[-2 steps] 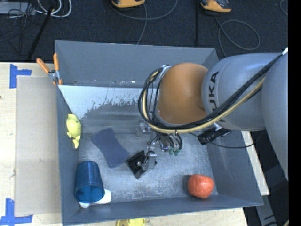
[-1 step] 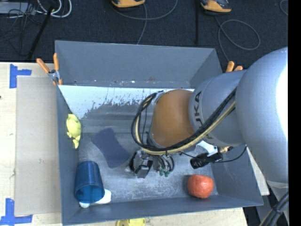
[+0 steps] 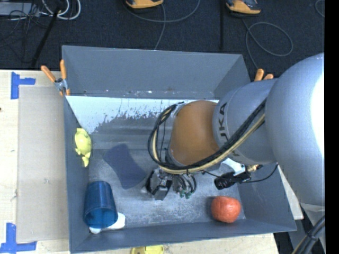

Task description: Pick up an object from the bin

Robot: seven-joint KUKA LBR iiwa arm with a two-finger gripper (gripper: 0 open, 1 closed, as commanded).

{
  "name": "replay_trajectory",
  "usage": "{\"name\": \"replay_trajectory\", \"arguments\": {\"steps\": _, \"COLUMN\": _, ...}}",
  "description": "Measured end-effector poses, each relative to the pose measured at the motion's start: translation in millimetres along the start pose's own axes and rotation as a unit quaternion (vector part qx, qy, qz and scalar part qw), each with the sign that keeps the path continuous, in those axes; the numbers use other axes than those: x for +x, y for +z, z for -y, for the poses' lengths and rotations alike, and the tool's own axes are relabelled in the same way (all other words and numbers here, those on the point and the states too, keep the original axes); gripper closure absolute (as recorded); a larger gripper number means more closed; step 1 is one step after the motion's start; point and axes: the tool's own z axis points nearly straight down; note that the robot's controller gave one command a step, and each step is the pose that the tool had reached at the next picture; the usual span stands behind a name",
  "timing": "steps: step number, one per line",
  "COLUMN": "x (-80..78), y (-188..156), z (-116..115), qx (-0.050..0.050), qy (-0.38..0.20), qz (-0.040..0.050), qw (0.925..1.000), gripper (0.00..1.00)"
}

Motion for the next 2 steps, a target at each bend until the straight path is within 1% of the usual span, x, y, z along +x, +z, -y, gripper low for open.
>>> {"name": "replay_trajectory", "arguments": {"steps": 1, "x": -4.1, "y": -27.6, "z": 0.1, "qx": 0.000, "qy": 0.008, "qz": -0.0010, "qw": 1.0000, "gripper": 1.00}}
{"name": "replay_trajectory", "arguments": {"steps": 2, "x": -19.6, "y": -30.9, "z": -26.2, "qx": 0.000, "qy": 0.007, "qz": 0.0008, "qw": 1.0000, "gripper": 0.00}}
